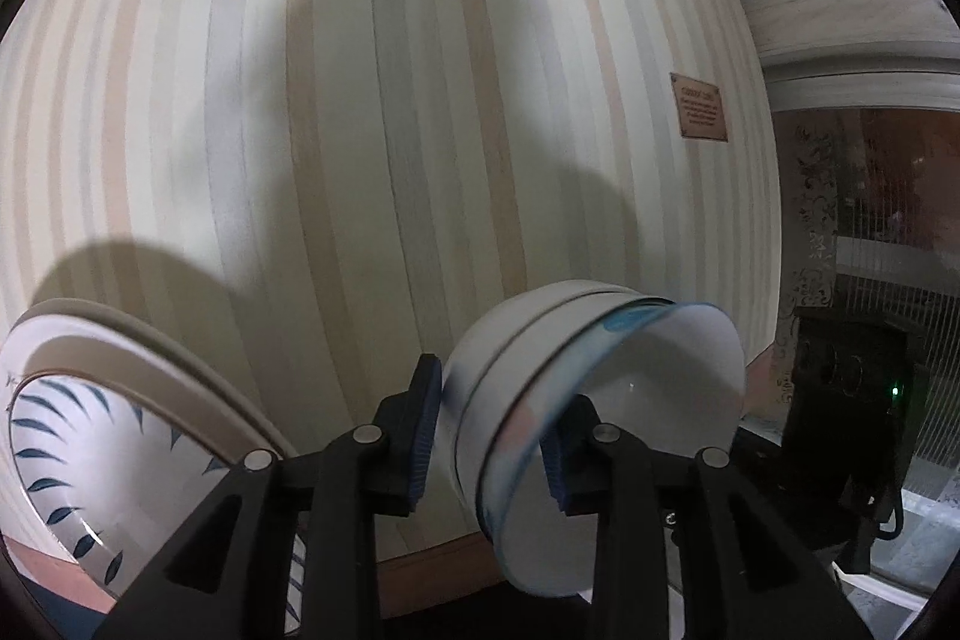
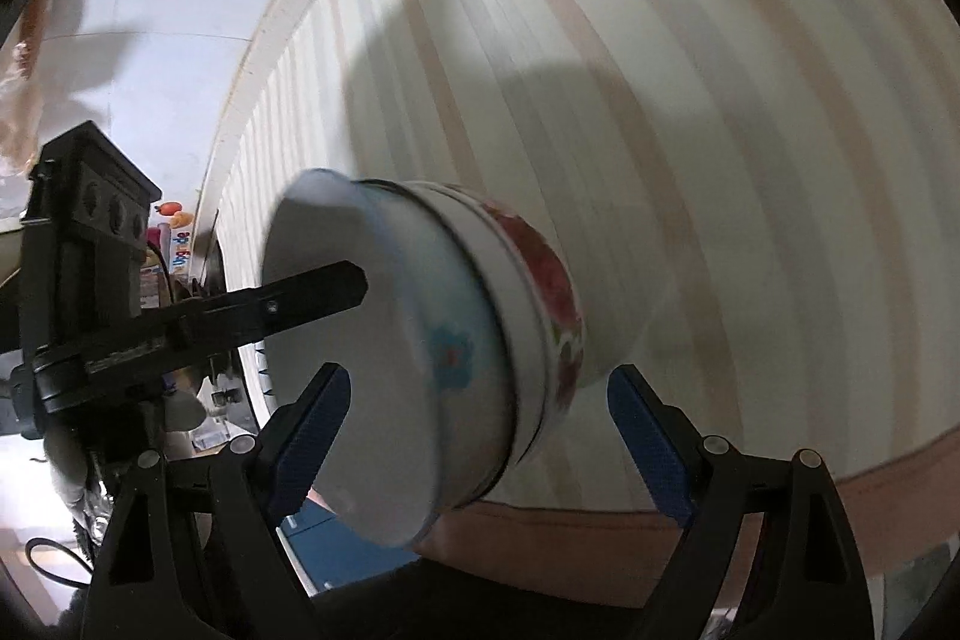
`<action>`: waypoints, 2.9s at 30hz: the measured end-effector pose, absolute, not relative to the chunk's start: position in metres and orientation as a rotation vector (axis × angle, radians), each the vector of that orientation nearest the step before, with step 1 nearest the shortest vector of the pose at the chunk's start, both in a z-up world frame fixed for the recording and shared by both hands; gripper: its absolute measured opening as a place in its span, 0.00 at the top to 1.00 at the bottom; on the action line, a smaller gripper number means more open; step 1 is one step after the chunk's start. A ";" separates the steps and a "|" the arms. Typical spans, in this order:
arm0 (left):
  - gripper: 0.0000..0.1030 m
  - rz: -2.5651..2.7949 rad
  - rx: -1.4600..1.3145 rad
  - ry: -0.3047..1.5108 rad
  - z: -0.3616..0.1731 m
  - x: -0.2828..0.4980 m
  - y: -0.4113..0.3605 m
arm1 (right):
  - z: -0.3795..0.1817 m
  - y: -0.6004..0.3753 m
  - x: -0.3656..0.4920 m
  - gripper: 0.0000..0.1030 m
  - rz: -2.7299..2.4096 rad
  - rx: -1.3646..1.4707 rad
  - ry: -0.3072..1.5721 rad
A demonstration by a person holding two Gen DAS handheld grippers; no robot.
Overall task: Organize plates and bowls
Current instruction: 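Lift the bowl stack with the left tool and carry it over the plate stack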
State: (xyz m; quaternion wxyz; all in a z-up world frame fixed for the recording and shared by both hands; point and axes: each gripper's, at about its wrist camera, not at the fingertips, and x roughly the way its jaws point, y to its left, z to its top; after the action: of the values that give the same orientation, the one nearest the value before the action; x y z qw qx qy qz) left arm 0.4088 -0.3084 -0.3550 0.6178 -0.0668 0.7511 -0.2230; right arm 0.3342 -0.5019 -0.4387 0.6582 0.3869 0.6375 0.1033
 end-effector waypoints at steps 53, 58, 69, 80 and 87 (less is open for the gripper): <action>0.56 -0.464 -0.306 1.571 -0.318 0.417 -0.224 | -0.392 -0.412 0.411 0.34 0.367 0.675 1.379; 0.56 -0.409 -0.346 1.537 -0.305 0.408 -0.184 | -0.380 -0.380 0.419 0.34 0.436 0.618 1.390; 0.56 -0.240 -0.465 1.494 -0.304 0.369 -0.087 | -0.376 -0.295 0.423 0.34 0.598 0.501 1.437; 0.56 -0.164 -0.536 1.479 -0.325 0.343 -0.059 | -0.403 -0.234 0.416 0.34 0.670 0.406 1.487; 0.56 -0.167 -0.541 1.483 -0.332 0.339 -0.060 | -0.414 -0.214 0.419 0.34 0.658 0.373 1.489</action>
State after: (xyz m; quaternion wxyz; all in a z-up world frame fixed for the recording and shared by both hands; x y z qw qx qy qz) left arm 0.3389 -0.0598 -0.3316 0.7012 -0.2428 0.6662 -0.0749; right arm 0.4194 -0.2137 -0.4145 0.6710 0.1656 0.6611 0.2920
